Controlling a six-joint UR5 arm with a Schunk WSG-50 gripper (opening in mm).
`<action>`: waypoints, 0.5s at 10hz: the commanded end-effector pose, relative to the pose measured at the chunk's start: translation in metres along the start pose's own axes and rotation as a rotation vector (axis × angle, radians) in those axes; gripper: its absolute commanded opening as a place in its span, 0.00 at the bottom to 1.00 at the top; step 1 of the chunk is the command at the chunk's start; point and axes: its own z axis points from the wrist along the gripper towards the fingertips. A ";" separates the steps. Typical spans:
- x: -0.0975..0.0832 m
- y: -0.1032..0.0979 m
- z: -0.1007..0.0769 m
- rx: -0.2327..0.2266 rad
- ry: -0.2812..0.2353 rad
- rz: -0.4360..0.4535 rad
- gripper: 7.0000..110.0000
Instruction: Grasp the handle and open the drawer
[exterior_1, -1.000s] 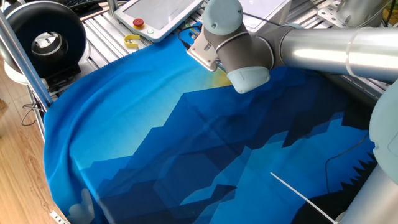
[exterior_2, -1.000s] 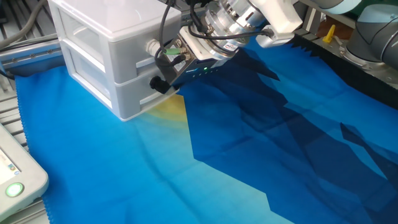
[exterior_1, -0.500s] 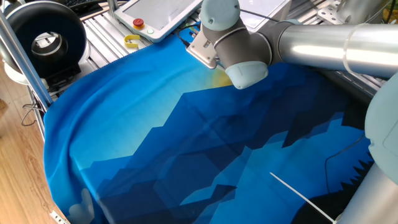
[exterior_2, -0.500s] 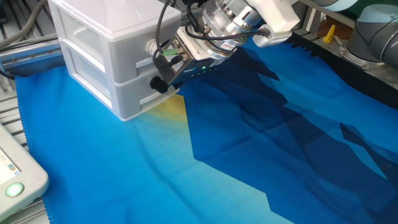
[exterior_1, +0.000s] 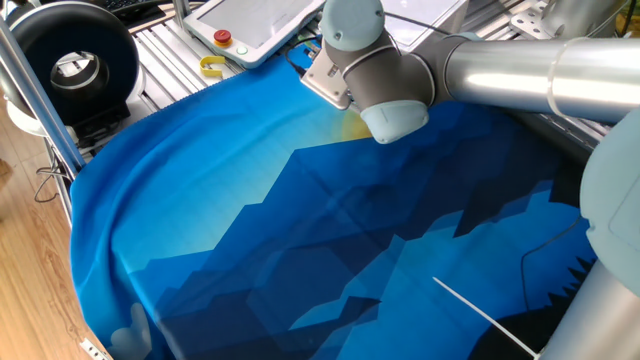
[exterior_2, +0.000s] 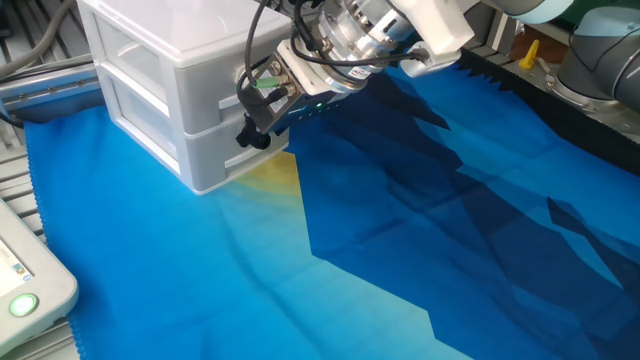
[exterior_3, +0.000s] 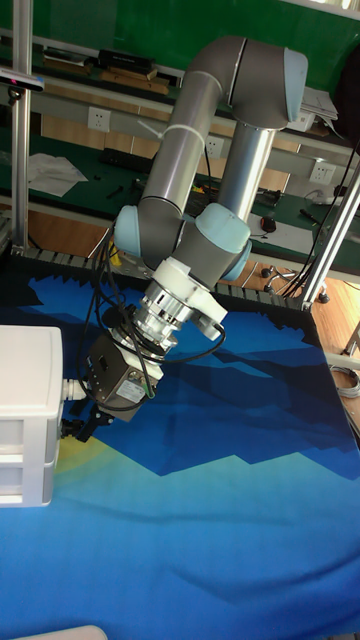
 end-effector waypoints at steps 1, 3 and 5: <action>-0.008 0.004 0.006 -0.008 -0.030 0.000 0.57; -0.005 0.004 0.010 -0.004 -0.015 0.003 0.36; 0.001 0.001 0.011 -0.004 -0.008 -0.001 0.36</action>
